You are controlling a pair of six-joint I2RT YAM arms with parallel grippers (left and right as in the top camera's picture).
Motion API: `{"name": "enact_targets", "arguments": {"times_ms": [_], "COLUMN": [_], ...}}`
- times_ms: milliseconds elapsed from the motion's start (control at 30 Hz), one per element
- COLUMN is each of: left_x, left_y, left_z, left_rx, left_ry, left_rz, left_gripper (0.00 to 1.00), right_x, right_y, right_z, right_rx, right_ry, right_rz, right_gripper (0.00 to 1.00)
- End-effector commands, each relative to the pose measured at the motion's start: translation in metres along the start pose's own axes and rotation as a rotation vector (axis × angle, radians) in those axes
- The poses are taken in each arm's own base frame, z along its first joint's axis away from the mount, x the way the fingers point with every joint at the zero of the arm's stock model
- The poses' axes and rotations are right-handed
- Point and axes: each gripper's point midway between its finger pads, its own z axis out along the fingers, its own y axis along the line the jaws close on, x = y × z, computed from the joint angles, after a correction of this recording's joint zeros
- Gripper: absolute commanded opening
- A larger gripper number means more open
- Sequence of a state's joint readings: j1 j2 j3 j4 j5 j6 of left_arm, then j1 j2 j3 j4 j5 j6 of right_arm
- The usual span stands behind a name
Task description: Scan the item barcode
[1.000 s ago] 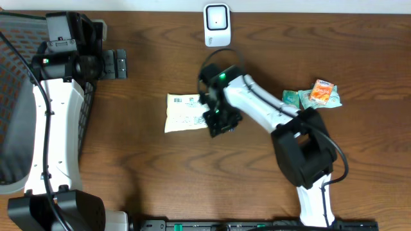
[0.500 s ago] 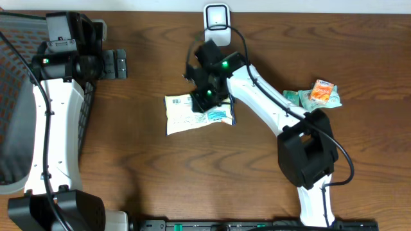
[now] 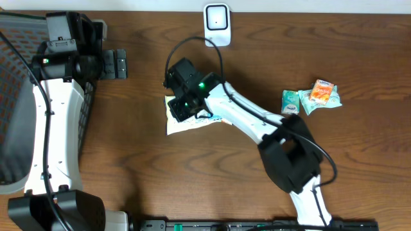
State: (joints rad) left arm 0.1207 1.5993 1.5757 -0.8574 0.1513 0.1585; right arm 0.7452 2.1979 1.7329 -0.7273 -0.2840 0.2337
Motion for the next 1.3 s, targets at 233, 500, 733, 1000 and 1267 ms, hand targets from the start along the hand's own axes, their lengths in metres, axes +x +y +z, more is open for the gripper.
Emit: {"name": "enact_targets", "arguments": {"times_ms": [233,500,733,1000,1267], "left_x": [-0.003,-0.003,-0.003,-0.003,-0.003], "left_y": [0.000,0.000,0.000,0.000,0.000], "left_z": [-0.002,-0.002,-0.002,-0.002,-0.002], "left_rx": [-0.005,-0.005,-0.005,-0.005,-0.005], "left_ry": [-0.008,-0.008,-0.008,-0.008,-0.008], "left_rz": [0.015,0.015,0.015,0.015,0.015], "left_gripper": [0.97,0.98,0.98,0.97,0.98], "right_x": [0.030,0.014,-0.020,-0.003,0.028], "right_y": [-0.037,-0.034,-0.018,-0.040,-0.058], "right_z": [0.041,0.034,-0.016,-0.014,0.040], "right_rx": [0.049,0.004,-0.013,0.159,0.299], "right_ry": [0.117,0.087,0.001,0.043,0.147], "right_rz": [0.161,0.129,0.061,0.100,0.071], "right_gripper": [0.20,0.25,0.32,0.25,0.19]}}
